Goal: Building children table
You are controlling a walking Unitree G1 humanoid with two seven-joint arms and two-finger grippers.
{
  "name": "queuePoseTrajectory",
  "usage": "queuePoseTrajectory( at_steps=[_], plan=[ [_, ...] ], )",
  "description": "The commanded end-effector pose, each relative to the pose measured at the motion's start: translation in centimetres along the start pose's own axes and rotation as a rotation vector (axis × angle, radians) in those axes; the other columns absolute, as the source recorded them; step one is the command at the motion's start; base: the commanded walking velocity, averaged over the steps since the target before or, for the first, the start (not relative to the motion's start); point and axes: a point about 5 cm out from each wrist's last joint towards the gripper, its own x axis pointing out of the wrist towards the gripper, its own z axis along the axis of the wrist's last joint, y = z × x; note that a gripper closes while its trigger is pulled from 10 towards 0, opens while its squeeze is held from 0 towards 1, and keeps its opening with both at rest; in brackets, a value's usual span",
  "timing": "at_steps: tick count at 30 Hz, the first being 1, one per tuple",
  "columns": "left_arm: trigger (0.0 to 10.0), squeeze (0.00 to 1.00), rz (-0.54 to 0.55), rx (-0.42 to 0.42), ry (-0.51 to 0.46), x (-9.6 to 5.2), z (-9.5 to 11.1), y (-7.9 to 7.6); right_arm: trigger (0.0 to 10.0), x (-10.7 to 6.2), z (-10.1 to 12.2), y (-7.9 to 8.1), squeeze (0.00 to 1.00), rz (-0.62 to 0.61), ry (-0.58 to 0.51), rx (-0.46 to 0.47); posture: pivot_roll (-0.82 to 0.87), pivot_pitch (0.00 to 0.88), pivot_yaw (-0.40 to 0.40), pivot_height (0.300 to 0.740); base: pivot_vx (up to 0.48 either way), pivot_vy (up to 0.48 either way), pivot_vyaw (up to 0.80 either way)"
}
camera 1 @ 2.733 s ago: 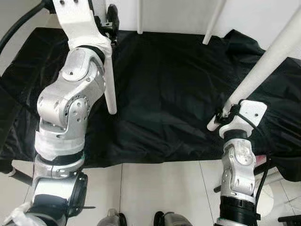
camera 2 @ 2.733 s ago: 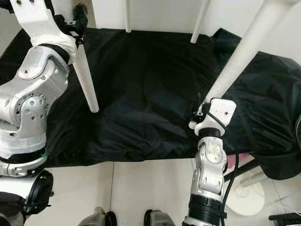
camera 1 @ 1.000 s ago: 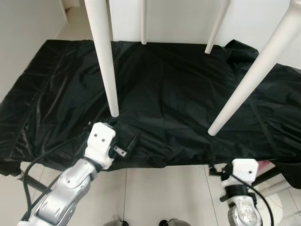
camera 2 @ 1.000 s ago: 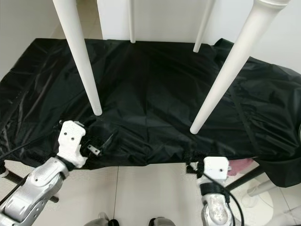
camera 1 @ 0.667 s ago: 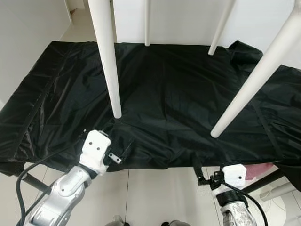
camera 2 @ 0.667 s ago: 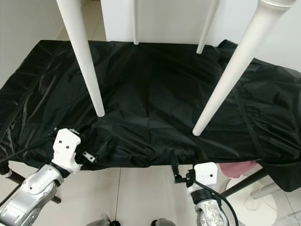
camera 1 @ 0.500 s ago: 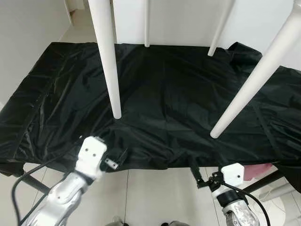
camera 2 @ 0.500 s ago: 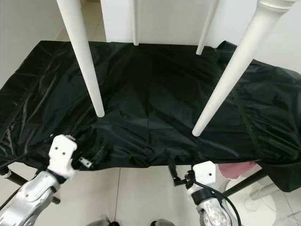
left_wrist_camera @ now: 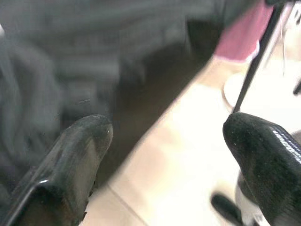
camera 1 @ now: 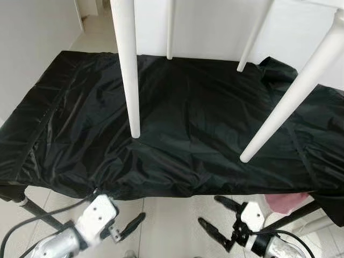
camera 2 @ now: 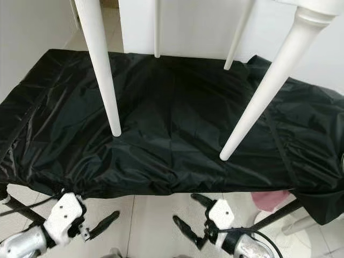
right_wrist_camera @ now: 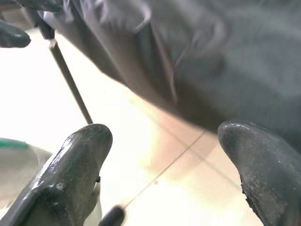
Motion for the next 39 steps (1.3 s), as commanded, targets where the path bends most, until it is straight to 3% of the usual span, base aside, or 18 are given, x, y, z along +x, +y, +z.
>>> queuePoseTrajectory(
  at_steps=[1,7,12,14,15,17,23,24,25,26,29,31,34,36,39],
  plan=[
    [10.0,0.0,-0.169,0.02,0.026,-0.4,-0.9,-1.1,10.0,-0.4,-1.0,0.0,0.0,0.039,0.048,0.019,0.04,0.055,-0.044,0.74,0.0,0.0,0.0],
    [10.0,0.0,-0.19,0.0,0.102,-1.1,-3.0,-1.8,10.0,-1.2,-3.4,-0.4,0.0,0.06,0.162,0.056,0.04,0.054,-0.049,0.74,0.0,0.0,0.0],
    [10.0,0.0,-0.136,-0.031,0.17,-1.6,-5.0,-1.9,10.0,-1.8,-5.7,-0.7,0.0,-0.001,0.246,0.123,0.04,0.057,-0.053,0.74,0.0,0.0,0.0],
    [10.0,0.0,-0.025,-0.1,0.247,-1.8,-7.1,-1.2,10.0,-1.8,-7.6,-1.7,0.0,-0.192,0.29,0.199,0.04,0.056,-0.058,0.74,0.0,0.0,0.0],
    [10.0,0.0,-0.025,-0.1,0.247,-1.8,-7.1,-1.2,10.0,-1.8,-7.6,-1.7,0.0,-0.192,0.29,0.199,0.04,0.056,-0.058,0.74,0.0,0.0,0.0],
    [10.0,0.0,0.071,-0.183,0.313,-1.8,-8.7,-0.6,10.0,-1.8,-9.0,-2.2,0.0,-0.326,0.327,0.277,0.04,0.056,-0.057,0.74,0.0,0.0,0.0],
    [10.0,0.0,0.196,-0.254,0.392,-0.9,-10.6,-0.2,10.0,-1.5,-10.5,-2.0,0.0,-0.454,0.4,0.361,0.04,0.053,-0.056,0.74,0.0,0.0,0.0],
    [10.0,0.0,0.243,-0.306,0.423,-0.4,-11.3,-0.1,10.0,-1.3,-11.2,-1.7,0.0,-0.481,0.438,0.397,0.04,0.048,-0.053,0.74,0.0,0.0,0.0],
    [10.0,0.0,0.243,-0.306,0.423,-0.4,-11.3,-0.1,10.0,-1.3,-11.2,-1.7,0.0,-0.481,0.438,0.397,0.04,0.048,-0.053,0.74,0.0,0.0,0.0],
    [10.0,0.0,0.349,-0.416,0.508,0.2,-12.8,-0.3,10.0,-1.2,-12.3,-1.1,0.0,-0.523,0.513,0.464,0.04,0.038,-0.051,0.74,0.0,0.0,0.0],
    [10.0,0.0,0.379,-0.46,0.54,0.4,-13.3,-0.4,10.0,-1.3,-12.7,-0.8,0.0,-0.534,0.533,0.493,0.04,0.038,-0.051,0.74,0.0,0.0,0.0],
    [10.0,0.0,0.464,-0.515,0.601,0.6,-14.1,-0.5,10.0,-1.5,-13.5,-0.3,0.0,-0.572,0.601,0.515,0.03,0.03,-0.047,0.74,0.0,0.0,0.0],
    [10.0,0.0,0.512,-0.544,0.663,0.7,-14.7,-0.8,10.0,-1.8,-14.0,0.2,0.0,-0.592,0.658,0.526,0.03,0.022,-0.046,0.74,0.0,0.0,0.0],
    [10.0,0.0,0.472,-0.454,0.808,0.6,-15.5,-1.8,10.0,-2.2,-14.7,0.8,0.0,-0.625,0.746,0.533,0.03,0.013,-0.042,0.74,0.0,0.0,0.0],
    [10.0,0.0,0.435,-0.408,0.892,0.4,-16.0,-2.8,10.0,-2.7,-15.3,1.1,0.0,-0.657,0.837,0.509,0.02,0.004,-0.035,0.74,0.0,0.0,0.0]
  ],
)
